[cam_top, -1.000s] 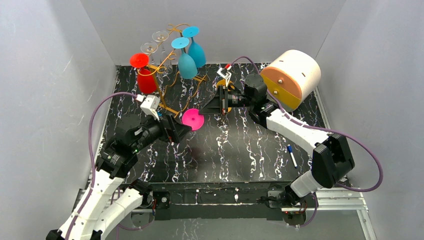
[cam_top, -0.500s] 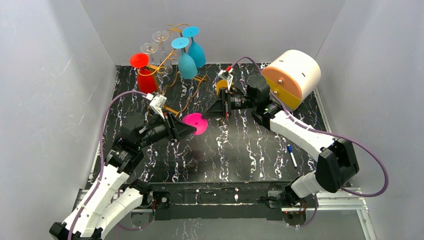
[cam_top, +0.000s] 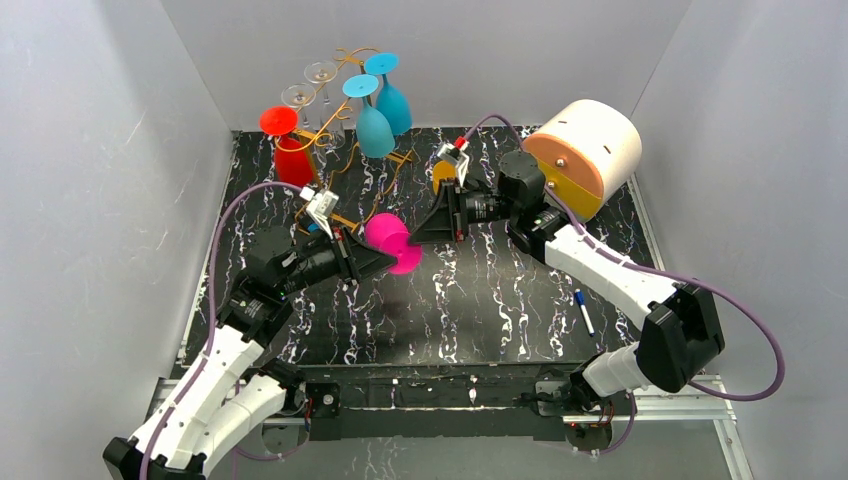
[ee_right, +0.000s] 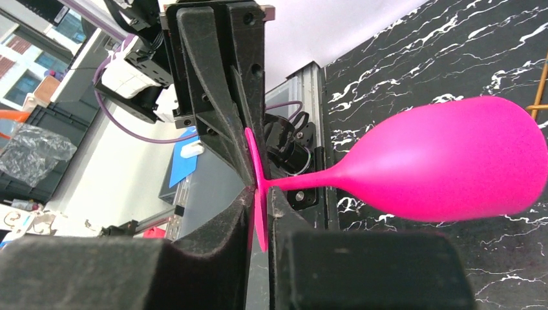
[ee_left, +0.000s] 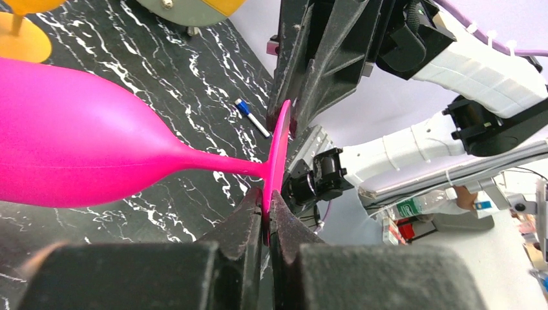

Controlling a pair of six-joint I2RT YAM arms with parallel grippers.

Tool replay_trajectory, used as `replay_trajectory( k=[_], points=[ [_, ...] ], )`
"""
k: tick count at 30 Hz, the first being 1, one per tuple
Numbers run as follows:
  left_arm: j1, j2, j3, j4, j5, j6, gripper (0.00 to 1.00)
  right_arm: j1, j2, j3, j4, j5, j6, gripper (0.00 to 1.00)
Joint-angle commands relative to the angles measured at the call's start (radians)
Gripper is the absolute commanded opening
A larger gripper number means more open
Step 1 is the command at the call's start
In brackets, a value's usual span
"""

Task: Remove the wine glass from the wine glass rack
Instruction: Place the wine glass at the center of the board.

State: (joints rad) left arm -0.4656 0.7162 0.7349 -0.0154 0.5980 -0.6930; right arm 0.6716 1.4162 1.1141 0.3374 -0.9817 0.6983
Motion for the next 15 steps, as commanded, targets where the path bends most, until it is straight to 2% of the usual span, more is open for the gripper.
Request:
replay_trajectory(
  k=[1, 5, 9, 11, 15],
  points=[
    [0.002, 0.021, -0.016, 0.087, 0.084, -0.018, 0.0, 0.027, -0.035, -0.003, 0.018, -0.036, -0.017, 0.22],
    [0.002, 0.023, -0.023, 0.117, 0.092, -0.032, 0.0, 0.029, -0.03, -0.001, 0.018, -0.032, -0.017, 0.21],
    [0.002, 0.025, -0.04, 0.132, 0.092, -0.041, 0.0, 0.031, -0.039, -0.004, 0.015, -0.032, -0.027, 0.02],
    [0.001, 0.023, -0.05, 0.133, 0.089, -0.045, 0.01, 0.032, -0.047, -0.01, 0.013, -0.021, -0.036, 0.01],
    [0.002, 0.017, -0.06, 0.134, 0.075, -0.058, 0.24, 0.035, -0.071, -0.032, 0.021, 0.034, -0.061, 0.01]
  ],
)
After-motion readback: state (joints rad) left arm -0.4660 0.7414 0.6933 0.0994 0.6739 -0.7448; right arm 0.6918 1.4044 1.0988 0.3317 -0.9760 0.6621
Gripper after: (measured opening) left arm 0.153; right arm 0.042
